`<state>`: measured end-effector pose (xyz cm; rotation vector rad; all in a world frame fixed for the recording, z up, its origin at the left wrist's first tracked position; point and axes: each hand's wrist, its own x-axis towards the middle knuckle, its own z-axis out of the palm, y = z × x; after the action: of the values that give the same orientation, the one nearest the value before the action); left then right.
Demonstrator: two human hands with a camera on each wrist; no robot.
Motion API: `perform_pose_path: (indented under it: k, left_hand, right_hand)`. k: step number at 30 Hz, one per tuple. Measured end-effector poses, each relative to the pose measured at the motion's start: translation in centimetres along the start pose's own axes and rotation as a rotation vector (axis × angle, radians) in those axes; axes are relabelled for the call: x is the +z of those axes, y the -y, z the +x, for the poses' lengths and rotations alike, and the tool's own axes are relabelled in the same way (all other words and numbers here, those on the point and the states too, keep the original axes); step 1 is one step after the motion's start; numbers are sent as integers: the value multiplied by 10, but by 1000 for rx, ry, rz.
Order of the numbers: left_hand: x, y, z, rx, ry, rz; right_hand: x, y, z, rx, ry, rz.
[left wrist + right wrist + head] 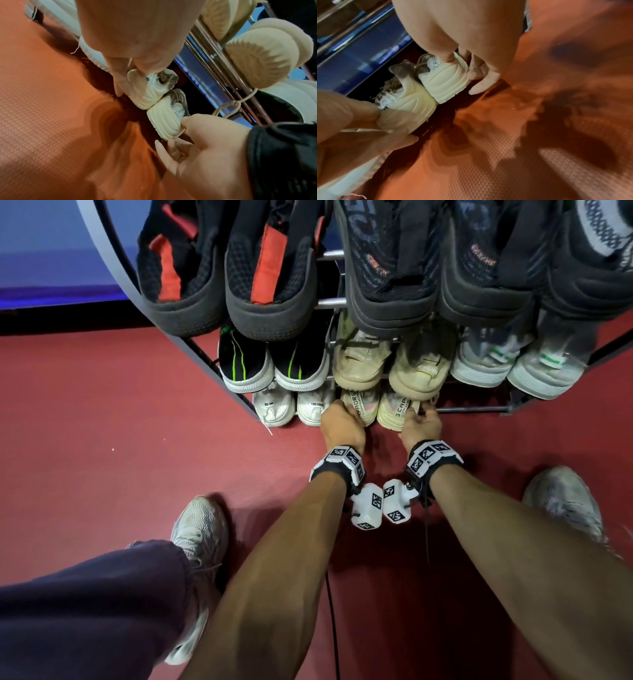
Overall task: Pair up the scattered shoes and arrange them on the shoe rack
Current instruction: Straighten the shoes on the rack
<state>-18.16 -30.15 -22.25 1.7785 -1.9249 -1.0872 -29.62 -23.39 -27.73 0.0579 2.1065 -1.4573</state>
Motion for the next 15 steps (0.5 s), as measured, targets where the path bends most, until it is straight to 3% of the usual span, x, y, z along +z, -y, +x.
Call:
perform_pose_path:
  k: [9, 15]
  left_hand:
    - [-10, -1, 2, 20, -40, 82]
    - [-9, 7, 5, 73, -35, 140]
  right_hand:
    - [-4, 5, -5, 42, 25, -24]
    - [-8, 10, -9, -7, 10, -126]
